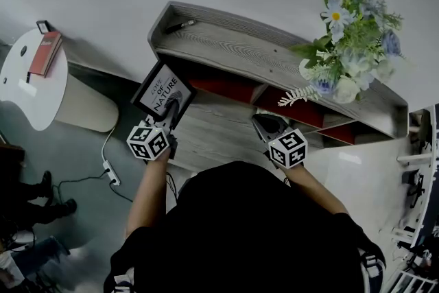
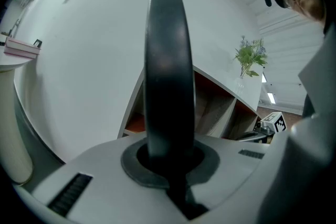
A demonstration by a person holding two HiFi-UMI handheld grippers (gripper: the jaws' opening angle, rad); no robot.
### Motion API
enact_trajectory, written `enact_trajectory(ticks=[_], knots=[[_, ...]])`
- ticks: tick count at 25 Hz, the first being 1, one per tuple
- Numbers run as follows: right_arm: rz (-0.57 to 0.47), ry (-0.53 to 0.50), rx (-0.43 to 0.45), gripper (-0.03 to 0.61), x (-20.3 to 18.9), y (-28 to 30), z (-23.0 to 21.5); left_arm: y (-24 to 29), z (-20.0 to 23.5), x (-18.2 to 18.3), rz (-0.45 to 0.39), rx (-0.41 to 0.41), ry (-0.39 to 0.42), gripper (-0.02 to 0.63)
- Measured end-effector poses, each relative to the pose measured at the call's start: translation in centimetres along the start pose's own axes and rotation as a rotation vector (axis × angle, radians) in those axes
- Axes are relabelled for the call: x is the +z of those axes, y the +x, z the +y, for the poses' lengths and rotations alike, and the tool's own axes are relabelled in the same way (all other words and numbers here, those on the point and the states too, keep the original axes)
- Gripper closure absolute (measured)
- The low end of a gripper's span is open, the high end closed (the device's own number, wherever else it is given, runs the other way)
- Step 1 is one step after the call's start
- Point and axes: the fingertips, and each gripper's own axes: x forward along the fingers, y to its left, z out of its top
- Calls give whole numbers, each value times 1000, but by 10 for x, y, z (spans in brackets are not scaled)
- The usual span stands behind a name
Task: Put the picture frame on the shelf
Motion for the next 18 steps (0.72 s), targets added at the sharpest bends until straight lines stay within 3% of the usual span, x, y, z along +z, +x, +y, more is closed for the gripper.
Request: enact_trajectory(ticks=[18], knots=[[20,-5,0,565,-4,3,-1,14,14,1,-22,21,-2,586]])
